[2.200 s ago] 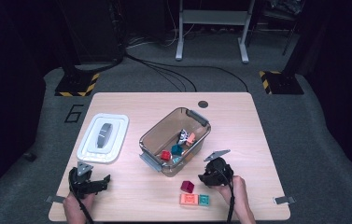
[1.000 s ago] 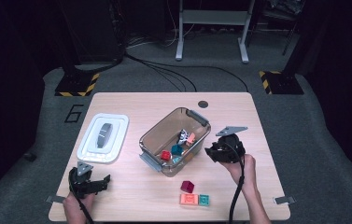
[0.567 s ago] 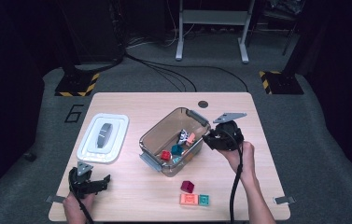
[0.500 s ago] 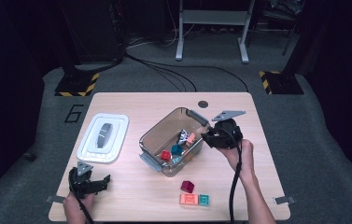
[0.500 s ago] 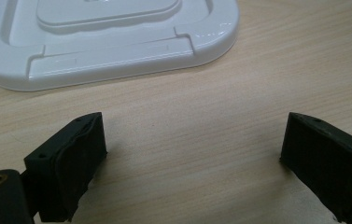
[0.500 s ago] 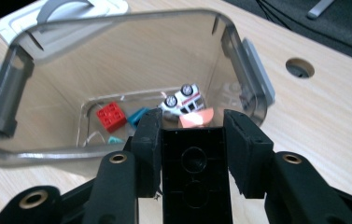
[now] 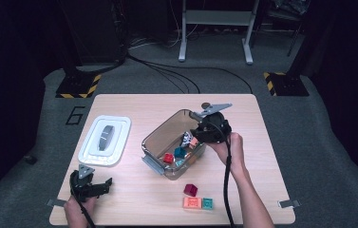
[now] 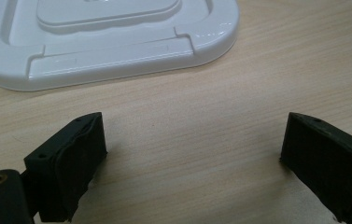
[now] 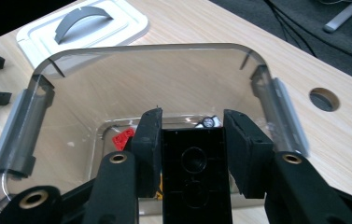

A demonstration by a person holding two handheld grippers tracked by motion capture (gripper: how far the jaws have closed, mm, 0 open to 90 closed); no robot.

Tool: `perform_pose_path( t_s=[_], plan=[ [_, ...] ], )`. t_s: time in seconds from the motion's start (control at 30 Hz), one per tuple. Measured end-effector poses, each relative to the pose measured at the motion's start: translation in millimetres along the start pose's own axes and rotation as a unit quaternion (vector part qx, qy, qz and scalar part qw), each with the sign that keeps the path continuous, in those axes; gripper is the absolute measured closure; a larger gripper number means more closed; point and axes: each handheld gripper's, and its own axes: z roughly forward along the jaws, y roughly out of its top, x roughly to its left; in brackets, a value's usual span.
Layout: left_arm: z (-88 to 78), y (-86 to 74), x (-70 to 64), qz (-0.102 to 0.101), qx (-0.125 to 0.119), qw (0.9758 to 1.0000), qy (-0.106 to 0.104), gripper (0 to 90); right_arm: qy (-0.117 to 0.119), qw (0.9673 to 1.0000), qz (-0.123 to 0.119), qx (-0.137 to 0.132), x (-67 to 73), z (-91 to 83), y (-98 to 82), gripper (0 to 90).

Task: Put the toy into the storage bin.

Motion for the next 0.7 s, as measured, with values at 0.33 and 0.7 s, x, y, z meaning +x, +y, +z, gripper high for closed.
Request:
perform_pose_path(
  t_s=[0.33, 0.7],
  plan=[
    [-0.4, 0.1, 0.4, 0.004, 0.003, 1.0, 0.0, 6.5, 0.02, 0.9994, -0.022, 0.016, 22.7, 20.0, 3.1, 58.6],
    [-0.5, 0.1, 0.4, 0.004, 0.003, 1.0, 0.0, 6.5, 0.058, 0.9972, -0.026, 0.04, 47.6, 43.3, -6.3, 58.4]
  ],
)
